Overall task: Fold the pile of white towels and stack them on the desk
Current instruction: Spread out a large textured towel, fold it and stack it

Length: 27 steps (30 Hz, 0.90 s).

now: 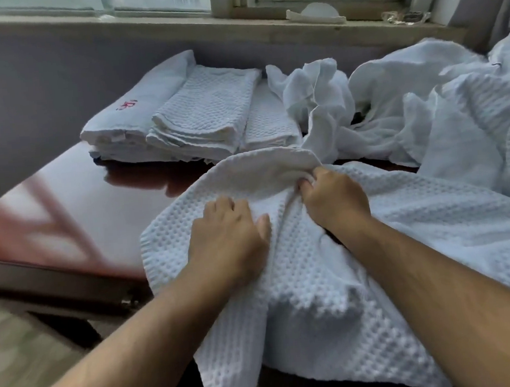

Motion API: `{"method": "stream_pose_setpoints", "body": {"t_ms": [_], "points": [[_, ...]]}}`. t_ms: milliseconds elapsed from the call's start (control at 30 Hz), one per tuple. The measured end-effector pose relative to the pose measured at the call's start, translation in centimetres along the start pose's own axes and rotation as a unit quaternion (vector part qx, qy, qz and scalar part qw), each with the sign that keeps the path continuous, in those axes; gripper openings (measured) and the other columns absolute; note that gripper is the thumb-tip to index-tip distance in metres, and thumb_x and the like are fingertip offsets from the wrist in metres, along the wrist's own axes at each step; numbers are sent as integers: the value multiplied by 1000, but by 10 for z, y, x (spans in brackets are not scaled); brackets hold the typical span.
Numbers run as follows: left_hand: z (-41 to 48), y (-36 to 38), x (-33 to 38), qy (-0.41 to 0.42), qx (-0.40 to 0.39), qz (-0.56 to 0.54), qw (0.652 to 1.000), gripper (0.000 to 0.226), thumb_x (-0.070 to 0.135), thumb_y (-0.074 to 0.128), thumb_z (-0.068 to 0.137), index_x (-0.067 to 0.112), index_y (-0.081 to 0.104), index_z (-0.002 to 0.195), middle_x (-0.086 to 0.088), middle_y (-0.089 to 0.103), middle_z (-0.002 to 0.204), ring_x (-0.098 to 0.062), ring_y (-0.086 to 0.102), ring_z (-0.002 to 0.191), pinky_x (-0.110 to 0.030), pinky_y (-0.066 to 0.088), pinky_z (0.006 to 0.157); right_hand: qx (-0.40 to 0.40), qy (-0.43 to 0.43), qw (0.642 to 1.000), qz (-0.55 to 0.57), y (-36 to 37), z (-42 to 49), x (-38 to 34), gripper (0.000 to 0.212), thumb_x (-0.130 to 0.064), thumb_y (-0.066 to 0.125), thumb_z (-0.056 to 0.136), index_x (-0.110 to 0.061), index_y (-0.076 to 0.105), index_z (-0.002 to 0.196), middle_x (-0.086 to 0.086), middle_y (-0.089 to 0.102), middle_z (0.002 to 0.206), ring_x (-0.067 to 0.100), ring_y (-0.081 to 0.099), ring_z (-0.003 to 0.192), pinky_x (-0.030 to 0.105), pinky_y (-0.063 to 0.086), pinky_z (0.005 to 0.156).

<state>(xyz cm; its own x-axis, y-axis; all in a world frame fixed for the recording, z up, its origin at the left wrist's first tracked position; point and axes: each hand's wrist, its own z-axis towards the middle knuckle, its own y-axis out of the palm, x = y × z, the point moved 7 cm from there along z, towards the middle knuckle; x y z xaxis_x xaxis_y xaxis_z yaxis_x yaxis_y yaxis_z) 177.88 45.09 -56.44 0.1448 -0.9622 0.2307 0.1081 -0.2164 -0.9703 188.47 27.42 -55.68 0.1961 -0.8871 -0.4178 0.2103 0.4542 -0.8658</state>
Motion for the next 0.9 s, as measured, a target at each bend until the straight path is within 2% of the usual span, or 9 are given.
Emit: {"method": "stream_pose_setpoints", "body": {"t_ms": [100,233,400,467,600,667,733,800,900], "points": [[5,7,-3,33,-17,-16,999,58,59,20,100,21,47,135,-6,43,144,-27,34,135,-47,30,107,-25,14,1000,9,-2,0,3,39,-49,40,102,-17,62,111,17,68,111,38,60,101,37,37,74],[27,18,-22,85,-65,-28,994,69,65,14,98,29,23,157,2,13,168,-14,7,154,-43,11,118,-44,22,999,14,-9,-10,7,37,-50,38,103,-21,61,103,15,68,109,31,53,88,36,36,75],[66,9,-40,175,-59,46,982,75,70,14,92,36,19,159,9,11,169,-9,8,154,-44,13,118,-96,4,995,29,-12,-25,-4,41,-52,40,103,-18,64,103,9,67,110,27,56,97,34,37,79],[78,6,-47,199,-67,63,976,62,64,23,101,40,21,158,13,12,168,-8,9,153,-43,13,119,-132,-5,991,36,-12,-29,-10,44,-52,40,103,-18,67,98,4,66,106,27,58,103,34,38,82],[88,-9,-46,192,14,-35,981,41,39,45,104,30,53,143,4,46,154,-19,37,143,-36,27,117,-174,-6,983,56,-19,-26,-15,56,-53,40,103,-20,48,59,-8,50,72,17,51,72,34,35,68],[91,-19,-52,128,93,-103,982,36,23,52,100,19,56,135,-7,51,141,-28,47,129,-40,36,110,-105,-43,993,20,-30,-16,-18,41,-47,48,101,-20,51,71,-6,52,69,21,52,70,35,35,63],[91,-26,-66,27,160,-141,977,36,13,55,97,13,51,133,-13,42,137,-37,52,116,-45,43,96,-3,-75,997,2,-40,-12,-26,24,-43,58,96,-20,52,96,-4,55,73,27,56,71,34,38,62],[94,-26,-76,-46,154,-119,980,44,16,57,97,12,43,138,-15,35,139,-43,56,109,-46,44,86,11,-70,997,19,-36,-8,-31,42,-48,64,92,-22,47,121,-1,57,85,29,59,77,35,41,65],[104,-23,-83,-70,68,-49,994,58,33,55,100,13,30,149,-15,40,143,-42,53,121,-47,44,92,-67,-39,997,-6,-13,-2,-30,78,-62,62,89,-30,27,149,4,60,104,25,57,87,38,48,73]]}}
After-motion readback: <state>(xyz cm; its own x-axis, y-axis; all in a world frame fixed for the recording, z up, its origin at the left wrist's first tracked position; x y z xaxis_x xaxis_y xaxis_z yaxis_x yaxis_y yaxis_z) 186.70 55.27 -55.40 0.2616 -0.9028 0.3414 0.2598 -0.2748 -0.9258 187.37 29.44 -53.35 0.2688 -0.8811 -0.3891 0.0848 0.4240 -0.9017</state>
